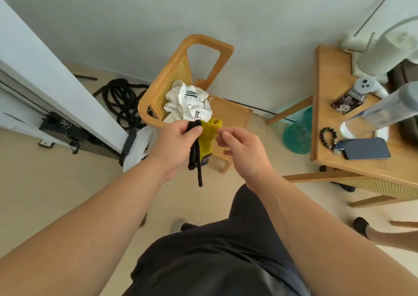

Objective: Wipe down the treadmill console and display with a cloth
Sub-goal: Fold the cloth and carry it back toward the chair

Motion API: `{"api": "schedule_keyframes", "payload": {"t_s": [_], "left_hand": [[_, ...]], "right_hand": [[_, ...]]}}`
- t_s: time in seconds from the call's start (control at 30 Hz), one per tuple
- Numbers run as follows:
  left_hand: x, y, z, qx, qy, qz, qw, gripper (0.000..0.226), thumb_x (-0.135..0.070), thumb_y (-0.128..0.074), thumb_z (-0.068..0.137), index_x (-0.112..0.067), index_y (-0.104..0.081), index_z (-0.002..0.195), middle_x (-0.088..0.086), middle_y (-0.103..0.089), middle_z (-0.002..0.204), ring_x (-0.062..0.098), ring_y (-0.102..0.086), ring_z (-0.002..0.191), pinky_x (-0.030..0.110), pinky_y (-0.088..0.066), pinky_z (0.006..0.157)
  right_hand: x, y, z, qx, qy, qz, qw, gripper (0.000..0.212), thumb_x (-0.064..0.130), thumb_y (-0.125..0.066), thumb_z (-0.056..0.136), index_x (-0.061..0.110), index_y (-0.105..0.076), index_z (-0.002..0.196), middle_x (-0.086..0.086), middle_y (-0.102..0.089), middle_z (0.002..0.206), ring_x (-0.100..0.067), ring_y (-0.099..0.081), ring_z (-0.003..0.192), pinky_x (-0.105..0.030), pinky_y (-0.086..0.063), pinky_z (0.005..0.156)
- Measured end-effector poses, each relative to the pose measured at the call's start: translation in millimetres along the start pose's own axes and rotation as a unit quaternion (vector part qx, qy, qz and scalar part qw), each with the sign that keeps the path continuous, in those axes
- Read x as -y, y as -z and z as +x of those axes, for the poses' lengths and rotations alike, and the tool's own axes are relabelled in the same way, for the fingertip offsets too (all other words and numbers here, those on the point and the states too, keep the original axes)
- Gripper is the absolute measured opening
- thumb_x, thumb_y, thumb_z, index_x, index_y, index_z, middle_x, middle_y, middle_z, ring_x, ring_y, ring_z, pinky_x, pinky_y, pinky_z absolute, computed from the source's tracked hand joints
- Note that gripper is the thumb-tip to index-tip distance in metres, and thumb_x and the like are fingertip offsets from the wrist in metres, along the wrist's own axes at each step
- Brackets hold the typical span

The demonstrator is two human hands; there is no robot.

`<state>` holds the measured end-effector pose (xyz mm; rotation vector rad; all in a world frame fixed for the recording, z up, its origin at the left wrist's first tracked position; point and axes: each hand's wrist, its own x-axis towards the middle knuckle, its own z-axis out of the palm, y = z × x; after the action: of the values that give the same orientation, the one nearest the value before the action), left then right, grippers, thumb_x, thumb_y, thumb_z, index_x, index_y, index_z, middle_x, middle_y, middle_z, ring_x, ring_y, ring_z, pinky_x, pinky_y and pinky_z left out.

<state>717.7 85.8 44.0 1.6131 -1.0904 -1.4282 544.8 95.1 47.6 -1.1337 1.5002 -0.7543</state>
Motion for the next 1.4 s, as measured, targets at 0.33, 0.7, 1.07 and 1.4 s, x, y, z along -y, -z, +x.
{"api": "schedule_keyframes", "payload": {"t_s": [0.33,0.7,1.07,1.4], "left_hand": [[-44.5,-131.8,61.3,0.11,0.075,-0.085,0.987,0.025,-0.026,-0.052,0.105,-0.014,-0.07,0.117,0.018,-0.072,0.12,0.038,-0.068,0.115,0.063,-0.051,0.1],[-50.6,-349.4,89.2,0.11,0.185,-0.01,0.977,0.026,-0.031,-0.051,0.105,-0.018,-0.067,0.121,0.011,-0.075,0.112,0.03,-0.071,0.104,0.053,-0.059,0.09],[-38.6,-452.2,112.0,0.19,0.233,0.048,0.953,0.02,0.0,-0.063,0.095,-0.009,-0.063,0.113,0.013,-0.072,0.107,0.027,-0.074,0.089,0.039,-0.062,0.062],[-43.3,-557.9,105.2,0.297,0.237,0.032,0.924,0.028,0.002,-0.054,0.098,-0.01,-0.058,0.122,0.016,-0.073,0.112,0.03,-0.076,0.094,0.045,-0.063,0.076]], "right_hand": [[-55.0,146.5,44.2,-0.01,-0.087,0.156,0.984,0.021,0.033,-0.061,0.103,0.017,-0.069,0.113,-0.001,-0.072,0.106,-0.02,-0.068,0.104,-0.032,-0.058,0.091],[-120.4,345.2,56.0,-0.054,-0.142,0.124,0.98,0.023,0.033,-0.064,0.101,0.011,-0.067,0.104,-0.004,-0.064,0.091,-0.021,-0.061,0.086,-0.041,-0.053,0.072],[-171.5,433.8,66.2,-0.137,-0.251,0.079,0.955,0.017,0.029,-0.066,0.097,0.014,-0.069,0.104,-0.011,-0.067,0.104,-0.026,-0.063,0.095,-0.046,-0.059,0.079],[-209.5,528.9,41.8,-0.213,-0.301,0.079,0.926,0.013,0.028,-0.063,0.1,0.018,-0.065,0.092,-0.005,-0.059,0.092,-0.023,-0.058,0.091,-0.044,-0.059,0.081]]}}
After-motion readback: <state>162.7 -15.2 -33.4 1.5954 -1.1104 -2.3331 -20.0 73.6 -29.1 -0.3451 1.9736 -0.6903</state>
